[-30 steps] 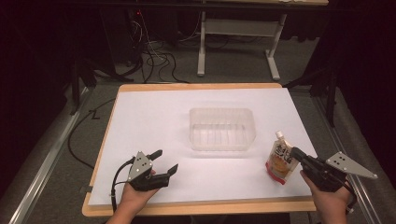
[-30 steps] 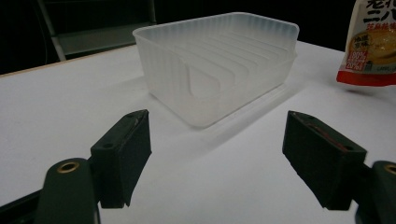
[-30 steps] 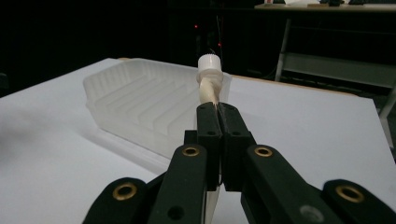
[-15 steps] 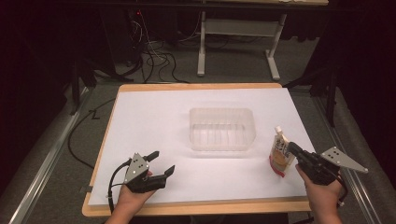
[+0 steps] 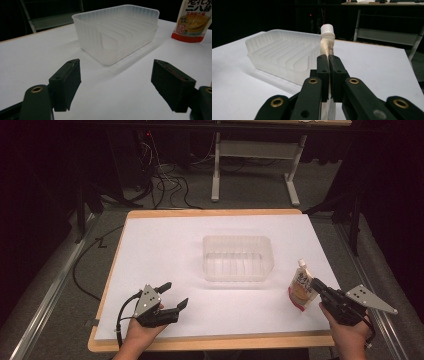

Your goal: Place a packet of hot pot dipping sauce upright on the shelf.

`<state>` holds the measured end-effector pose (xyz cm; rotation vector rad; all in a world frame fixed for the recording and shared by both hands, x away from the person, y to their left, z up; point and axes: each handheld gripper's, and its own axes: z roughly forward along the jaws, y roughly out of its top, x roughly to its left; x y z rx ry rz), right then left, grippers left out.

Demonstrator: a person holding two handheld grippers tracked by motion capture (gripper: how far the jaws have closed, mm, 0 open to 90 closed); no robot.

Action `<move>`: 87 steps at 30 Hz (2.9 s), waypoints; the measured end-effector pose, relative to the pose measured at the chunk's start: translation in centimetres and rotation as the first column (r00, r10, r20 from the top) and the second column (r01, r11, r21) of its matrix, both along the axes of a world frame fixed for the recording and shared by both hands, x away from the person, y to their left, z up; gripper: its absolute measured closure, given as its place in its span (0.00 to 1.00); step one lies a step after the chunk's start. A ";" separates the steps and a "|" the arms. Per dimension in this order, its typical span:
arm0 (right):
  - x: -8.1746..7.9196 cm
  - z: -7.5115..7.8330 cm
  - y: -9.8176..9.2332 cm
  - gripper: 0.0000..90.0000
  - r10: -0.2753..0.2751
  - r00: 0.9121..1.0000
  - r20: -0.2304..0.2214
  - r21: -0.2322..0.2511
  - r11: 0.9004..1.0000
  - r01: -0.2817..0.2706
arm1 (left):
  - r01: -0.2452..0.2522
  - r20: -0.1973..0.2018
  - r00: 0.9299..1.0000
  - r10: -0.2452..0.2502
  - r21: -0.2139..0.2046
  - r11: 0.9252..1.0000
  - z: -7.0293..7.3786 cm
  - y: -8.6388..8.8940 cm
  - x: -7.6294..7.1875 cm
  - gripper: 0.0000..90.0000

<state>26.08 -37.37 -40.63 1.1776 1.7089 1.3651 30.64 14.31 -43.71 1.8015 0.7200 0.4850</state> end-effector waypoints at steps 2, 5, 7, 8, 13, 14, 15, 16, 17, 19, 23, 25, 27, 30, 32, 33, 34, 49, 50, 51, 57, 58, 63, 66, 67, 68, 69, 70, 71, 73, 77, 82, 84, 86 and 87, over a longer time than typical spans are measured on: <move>-0.1 0.0 0.0 0.98 -0.003 1.000 0.000 -0.002 1.000 0.003 | 0.011 -0.006 1.000 -0.011 -0.001 1.000 0.0 0.0 0.0 0.27; -0.3 0.0 0.1 0.95 -0.007 1.000 -0.006 -0.003 1.000 0.007 | 0.019 -0.004 1.000 -0.019 0.006 1.000 0.0 -0.2 0.0 0.27; -0.3 0.0 0.1 0.92 -0.009 1.000 -0.007 -0.006 1.000 0.009 | 0.023 -0.003 1.000 -0.023 0.008 1.000 0.0 -0.3 0.0 0.27; -0.4 0.0 0.2 0.91 -0.009 1.000 -0.009 -0.005 1.000 0.008 | 0.023 -0.002 1.000 -0.023 0.008 1.000 0.0 -0.3 -0.1 0.27; -0.4 -0.1 0.2 0.81 -0.008 1.000 -0.017 0.002 1.000 0.008 | 0.031 -0.003 1.000 -0.031 0.011 0.999 0.0 -0.3 -0.1 0.27; -0.4 -0.1 0.2 0.78 -0.007 1.000 -0.016 0.001 1.000 0.007 | 0.034 -0.003 0.999 -0.034 0.013 0.999 0.0 -0.3 0.0 0.27; -0.4 0.0 0.3 0.76 -0.008 1.000 -0.015 -0.001 1.000 0.008 | 0.034 -0.004 0.999 -0.034 0.012 0.999 0.0 -0.3 0.0 0.27; -0.4 0.0 0.4 0.74 -0.009 1.000 -0.014 -0.007 1.000 0.009 | 0.034 -0.004 0.999 -0.034 0.013 0.999 0.0 -0.3 0.0 0.27; -0.4 0.0 0.4 0.72 -0.006 1.000 -0.015 -0.009 1.000 0.006 | 0.035 -0.005 0.999 -0.035 0.015 0.999 0.0 -0.3 0.0 0.27; -0.3 -0.1 0.5 0.67 0.001 1.000 -0.018 -0.013 1.000 -0.001 | 0.038 -0.007 0.999 -0.038 0.016 0.999 0.0 -0.3 0.0 0.27; -0.3 -0.2 0.8 0.55 -0.002 1.000 -0.027 -0.016 1.000 0.002 | 0.042 -0.008 0.999 -0.042 0.018 0.999 0.0 -0.4 0.0 0.27; -0.3 -0.2 0.8 0.51 0.002 0.999 -0.036 -0.007 1.000 -0.002 | 0.044 -0.007 0.999 -0.044 0.019 0.999 -0.1 -0.4 0.0 0.27; -0.4 -0.4 0.8 0.48 0.000 0.999 -0.048 -0.008 1.000 -0.001 | 0.045 -0.005 0.999 -0.045 0.022 0.999 0.0 -0.5 0.0 0.27; -0.4 -0.5 0.7 0.47 0.006 0.999 -0.051 -0.007 1.000 -0.006 | 0.048 -0.004 0.999 -0.048 0.021 0.999 0.0 -0.5 0.0 0.27; -0.5 -0.8 0.7 0.46 -0.005 0.997 -0.072 -0.021 1.000 0.004 | 0.054 -0.004 0.999 -0.054 0.022 0.998 0.0 -0.6 0.1 0.27; -0.5 -0.9 0.7 0.46 -0.009 0.997 -0.075 -0.027 1.000 0.007 | 0.055 -0.004 0.998 -0.055 0.020 0.998 0.0 -0.7 0.1 0.27; -0.6 -0.9 0.7 0.47 -0.012 0.997 -0.079 -0.032 0.999 0.009 | 0.056 -0.003 0.998 -0.056 0.019 0.998 0.0 -0.8 0.1 0.27; -0.8 -1.5 0.8 0.37 -0.055 0.991 -0.120 -0.036 0.998 0.051 | 0.074 0.000 0.997 -0.074 0.021 0.997 0.1 -1.3 0.3 0.27; -0.8 -1.6 0.8 0.39 -0.058 0.992 -0.115 -0.042 0.998 0.054 | 0.074 0.000 0.997 -0.074 0.022 0.997 0.1 -1.3 0.3 0.27; -0.8 -1.6 0.8 0.40 -0.055 0.992 -0.112 -0.043 0.998 0.050 | 0.074 0.000 0.997 -0.074 0.022 0.997 0.1 -1.2 0.3 0.27; -0.5 -1.5 0.9 0.48 -0.050 0.991 -0.122 -0.024 0.999 0.048 | 0.074 0.000 0.997 -0.074 0.022 0.997 0.1 -1.2 0.3 0.27; -0.5 -1.5 0.9 0.48 -0.050 0.991 -0.122 -0.024 0.999 0.048 | 0.074 0.000 0.997 -0.074 0.022 0.997 0.1 -1.2 0.3 0.27; -0.7 -1.4 0.6 0.74 -0.111 0.989 -0.101 -0.027 0.994 0.108 | 0.073 0.000 0.997 -0.073 0.023 0.997 0.1 -1.2 0.3 0.27; -0.8 -1.3 0.5 0.83 -0.087 0.991 -0.099 -0.010 0.996 0.086 | 0.074 0.001 0.997 -0.074 0.024 0.997 0.1 -1.2 0.3 0.27; -0.8 -1.3 0.5 0.86 -0.080 0.991 -0.105 -0.009 0.997 0.079 | 0.074 0.000 0.997 -0.074 0.025 0.997 0.1 -1.2 0.3 0.27; -0.8 -1.3 0.5 0.86 -0.080 0.991 -0.105 -0.009 0.997 0.079 | 0.074 0.000 0.997 -0.074 0.025 0.997 0.1 -1.2 0.3 0.27; -0.7 -1.4 0.5 0.91 -0.060 0.991 -0.117 -0.006 0.998 0.060 | 0.074 0.000 0.997 -0.074 0.025 0.997 0.1 -1.2 0.3 0.27; -0.7 -1.5 0.5 0.94 -0.055 0.992 -0.113 -0.001 0.998 0.055 | 0.073 0.001 0.997 -0.073 0.026 0.997 0.1 -1.2 0.3 0.27; -0.7 -1.4 0.6 0.97 -0.058 0.992 -0.112 -0.004 0.998 0.058 | 0.073 0.001 0.997 -0.073 0.026 0.997 0.1 -1.2 0.3 0.27; -0.7 -1.4 0.6 0.99 -0.059 0.992 -0.109 -0.005 0.998 0.059 | 0.073 0.000 0.997 -0.073 0.027 0.997 0.0 -1.2 0.3 0.27; -0.6 -1.4 0.7 1.00 -0.044 0.992 -0.115 0.009 0.999 0.045 | 0.072 0.000 0.997 -0.072 0.030 0.997 0.0 -1.2 0.3 0.27; -0.5 -1.2 0.9 1.00 -0.044 0.992 -0.121 0.015 0.999 0.046 | 0.073 0.001 0.997 -0.073 0.029 0.997 0.0 -1.1 0.2 0.27; -0.5 -1.1 1.0 1.00 -0.042 0.992 -0.123 0.016 0.999 0.044 | 0.070 0.000 0.998 -0.070 0.028 0.997 0.0 -1.1 0.2 0.27; -0.4 -1.1 1.1 1.00 -0.039 0.992 -0.123 0.020 0.999 0.042 | 0.068 0.000 0.998 -0.068 0.026 0.997 0.0 -1.0 0.2 0.27; -0.4 -1.0 1.1 1.00 -0.035 0.992 -0.118 0.019 0.999 0.037 | 0.066 0.001 0.998 -0.066 0.027 0.997 0.0 -0.9 0.2 0.27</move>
